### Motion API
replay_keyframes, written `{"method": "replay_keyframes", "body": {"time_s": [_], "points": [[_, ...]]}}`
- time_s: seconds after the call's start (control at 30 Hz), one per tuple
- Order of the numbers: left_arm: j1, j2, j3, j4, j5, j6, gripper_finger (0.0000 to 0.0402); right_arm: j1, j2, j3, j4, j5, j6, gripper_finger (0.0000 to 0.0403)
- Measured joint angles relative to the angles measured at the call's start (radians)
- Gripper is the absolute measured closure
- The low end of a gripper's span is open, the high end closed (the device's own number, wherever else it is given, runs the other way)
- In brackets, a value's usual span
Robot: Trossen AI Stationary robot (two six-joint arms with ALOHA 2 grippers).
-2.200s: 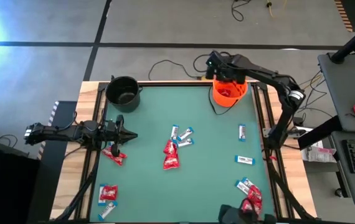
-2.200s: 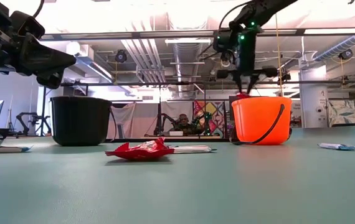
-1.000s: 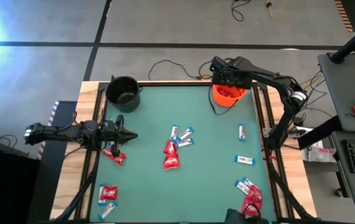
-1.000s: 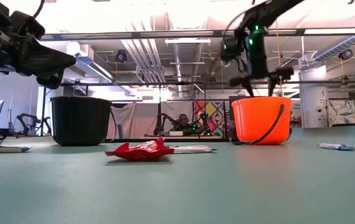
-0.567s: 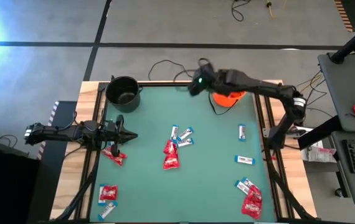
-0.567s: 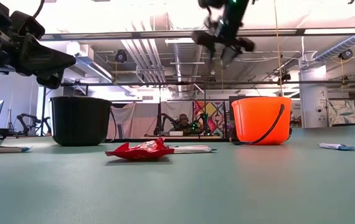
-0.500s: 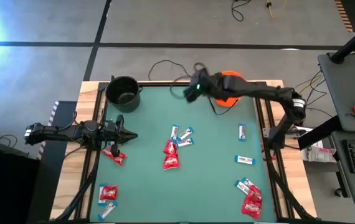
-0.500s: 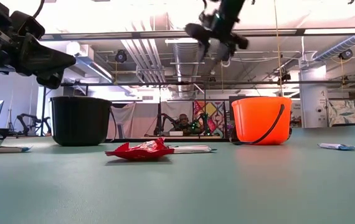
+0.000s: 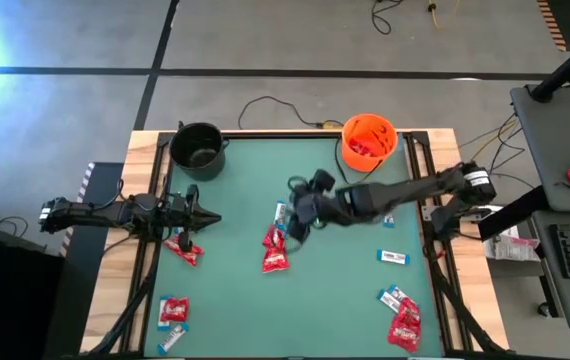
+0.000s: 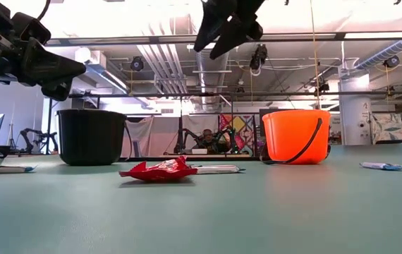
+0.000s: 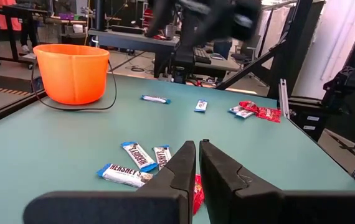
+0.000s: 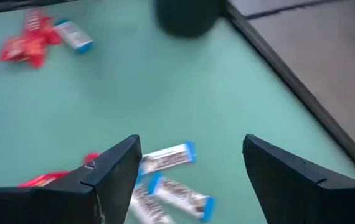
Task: Sort candy by brand, put in halloween buckets
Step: Put the red candy into the orange bucket
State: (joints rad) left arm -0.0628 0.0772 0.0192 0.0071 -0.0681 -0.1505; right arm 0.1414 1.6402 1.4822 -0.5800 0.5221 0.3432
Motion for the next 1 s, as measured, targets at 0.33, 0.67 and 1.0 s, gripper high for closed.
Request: {"method": "replay_keyframes", "body": {"time_s": [0.33, 0.67, 1.0], "points": [[0.0, 0.0, 0.0, 0.0, 0.0, 0.0, 0.0395, 0.064, 0.0, -0.233, 0.422, -0.099, -0.027, 0.0098], [0.0, 0.0, 0.0, 0.0, 0.0, 0.0, 0.0395, 0.066, 0.043, -0.248, 0.437, -0.229, -0.113, 0.0092], [0.0, 0.002, -0.001, 0.005, 0.0, 0.0, 0.0395, 0.068, 0.239, -0.15, 0.436, -0.253, -0.112, 0.0096]]}}
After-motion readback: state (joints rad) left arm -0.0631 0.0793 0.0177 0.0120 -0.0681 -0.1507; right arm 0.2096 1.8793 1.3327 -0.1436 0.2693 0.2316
